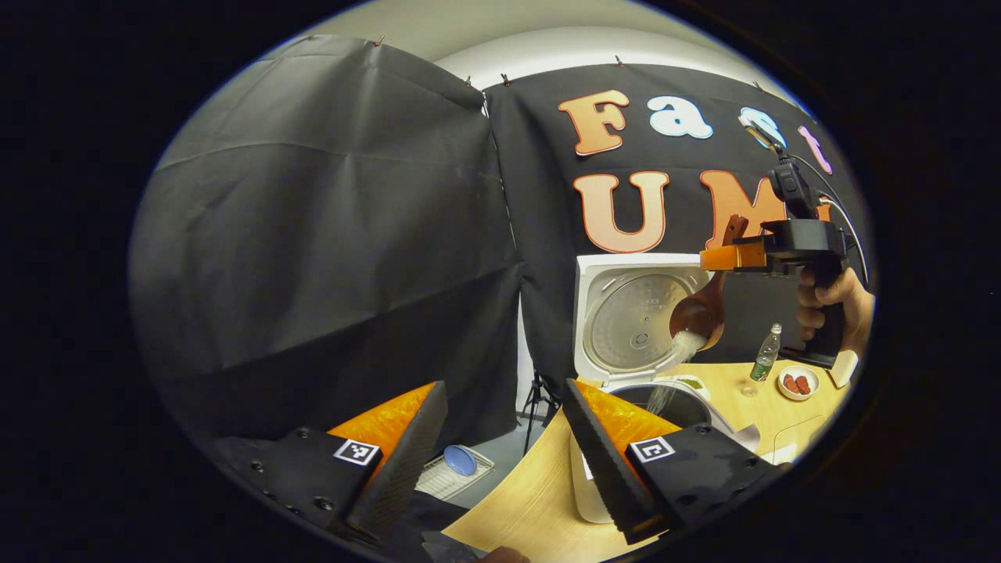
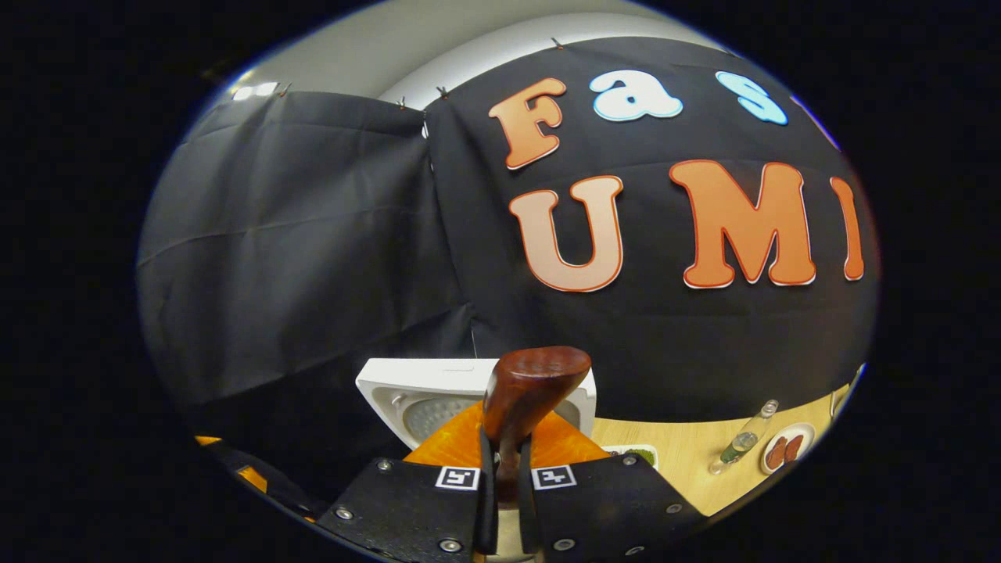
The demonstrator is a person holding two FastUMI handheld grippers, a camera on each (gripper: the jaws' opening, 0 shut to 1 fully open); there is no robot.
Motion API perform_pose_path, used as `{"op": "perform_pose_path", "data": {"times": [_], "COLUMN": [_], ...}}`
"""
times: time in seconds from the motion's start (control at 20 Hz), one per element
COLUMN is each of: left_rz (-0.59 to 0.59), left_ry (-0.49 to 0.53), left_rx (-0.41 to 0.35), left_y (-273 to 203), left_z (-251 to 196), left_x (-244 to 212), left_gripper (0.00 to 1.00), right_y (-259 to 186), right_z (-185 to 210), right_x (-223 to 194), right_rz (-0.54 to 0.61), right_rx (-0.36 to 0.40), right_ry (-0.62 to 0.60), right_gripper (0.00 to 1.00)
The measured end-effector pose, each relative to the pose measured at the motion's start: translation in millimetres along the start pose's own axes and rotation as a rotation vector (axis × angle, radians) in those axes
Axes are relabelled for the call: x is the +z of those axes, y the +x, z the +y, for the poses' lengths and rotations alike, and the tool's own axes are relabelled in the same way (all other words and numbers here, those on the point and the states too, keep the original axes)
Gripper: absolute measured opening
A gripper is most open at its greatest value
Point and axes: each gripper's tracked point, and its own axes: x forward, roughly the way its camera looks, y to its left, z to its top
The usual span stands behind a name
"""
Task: Close the left gripper, press the button to open the rice cooker; take a wooden spoon from the chopstick holder with the right hand, scoop a spoonful of rice and pour it into the rice cooker, then put the wooden spoon back into the chopstick holder.
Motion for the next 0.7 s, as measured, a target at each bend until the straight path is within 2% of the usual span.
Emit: {"op": "perform_pose_path", "data": {"times": [0.25,0.35,0.4,0.55,0.7], "left_rz": [0.002,0.002,0.004,-0.022,-0.023], "left_ry": [-0.003,-0.006,-0.004,0.016,0.022], "left_rx": [0.007,0.010,0.014,0.022,0.022], "left_y": [1.0,1.8,1.3,1.2,0.3], "left_z": [0.1,0.5,0.7,1.0,1.7], "left_x": [-1.7,-2.4,-1.9,4.4,2.9], "left_gripper": [1.00,0.97,1.00,0.97,0.97], "right_y": [-1.2,-3.2,-4.2,-7.8,-14.6], "right_z": [18.5,25.2,31.7,52.1,60.7], "right_x": [9.7,13.6,13.0,18.7,24.4], "right_rz": [-0.043,-0.061,-0.068,-0.089,-0.121], "right_rx": [0.043,0.057,0.073,0.133,0.150], "right_ry": [-0.119,-0.190,-0.206,-0.245,-0.348], "right_gripper": [0.10,0.10,0.10,0.10,0.10]}}
